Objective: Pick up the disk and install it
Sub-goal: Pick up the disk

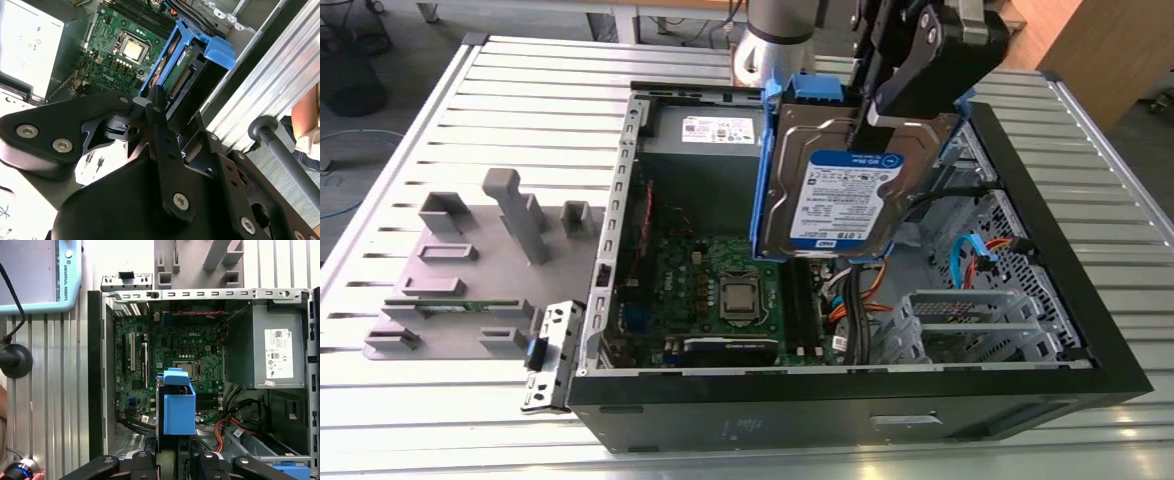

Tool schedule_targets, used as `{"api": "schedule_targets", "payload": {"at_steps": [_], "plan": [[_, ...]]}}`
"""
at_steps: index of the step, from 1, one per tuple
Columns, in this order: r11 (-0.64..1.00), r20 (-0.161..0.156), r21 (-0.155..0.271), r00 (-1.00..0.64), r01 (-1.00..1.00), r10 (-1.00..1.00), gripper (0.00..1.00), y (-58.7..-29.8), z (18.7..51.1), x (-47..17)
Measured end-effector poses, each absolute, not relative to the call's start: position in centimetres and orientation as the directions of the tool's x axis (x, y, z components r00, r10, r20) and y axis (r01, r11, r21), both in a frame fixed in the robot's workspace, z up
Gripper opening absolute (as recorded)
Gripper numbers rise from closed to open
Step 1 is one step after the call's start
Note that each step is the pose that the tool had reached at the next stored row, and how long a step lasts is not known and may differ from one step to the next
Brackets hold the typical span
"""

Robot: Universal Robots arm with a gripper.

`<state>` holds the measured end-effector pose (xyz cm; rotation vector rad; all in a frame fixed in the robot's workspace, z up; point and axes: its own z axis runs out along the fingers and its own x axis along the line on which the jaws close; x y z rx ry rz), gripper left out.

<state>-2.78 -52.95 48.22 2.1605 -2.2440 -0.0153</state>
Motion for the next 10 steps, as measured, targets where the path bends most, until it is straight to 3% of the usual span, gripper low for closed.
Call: {"api": "schedule_targets", "payload": {"at_steps": [10], "plan": [[0.038, 0.012, 0.026, -0.038, -0.999, -0.999, 0.35, -54.4, 48.1, -2.8]]}}
